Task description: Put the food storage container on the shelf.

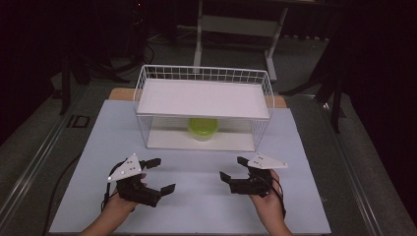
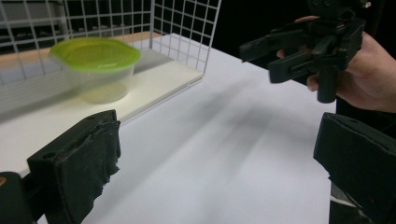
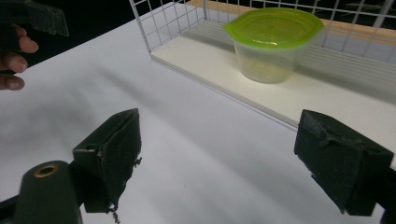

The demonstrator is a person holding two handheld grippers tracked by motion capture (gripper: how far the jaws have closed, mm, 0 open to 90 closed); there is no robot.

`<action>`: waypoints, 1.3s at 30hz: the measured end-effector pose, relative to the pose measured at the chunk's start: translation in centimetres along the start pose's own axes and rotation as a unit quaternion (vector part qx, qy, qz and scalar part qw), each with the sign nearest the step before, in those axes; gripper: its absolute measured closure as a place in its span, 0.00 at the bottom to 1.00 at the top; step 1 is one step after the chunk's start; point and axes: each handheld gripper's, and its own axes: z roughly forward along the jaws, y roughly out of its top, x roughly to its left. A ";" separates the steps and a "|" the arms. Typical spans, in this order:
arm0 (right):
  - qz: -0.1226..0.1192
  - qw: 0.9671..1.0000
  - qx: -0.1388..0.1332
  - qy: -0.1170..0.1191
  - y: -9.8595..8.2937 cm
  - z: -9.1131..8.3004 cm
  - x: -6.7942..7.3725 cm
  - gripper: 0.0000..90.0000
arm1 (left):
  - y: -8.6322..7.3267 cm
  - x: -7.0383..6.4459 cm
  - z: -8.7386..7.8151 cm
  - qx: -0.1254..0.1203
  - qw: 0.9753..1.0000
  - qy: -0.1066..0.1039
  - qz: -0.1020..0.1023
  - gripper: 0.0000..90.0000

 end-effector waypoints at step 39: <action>-0.025 0.999 0.013 -0.025 -4.1 -2.4 -0.8 0.18 | -3.5 0.9 -2.7 0.012 1.000 0.013 0.019 0.02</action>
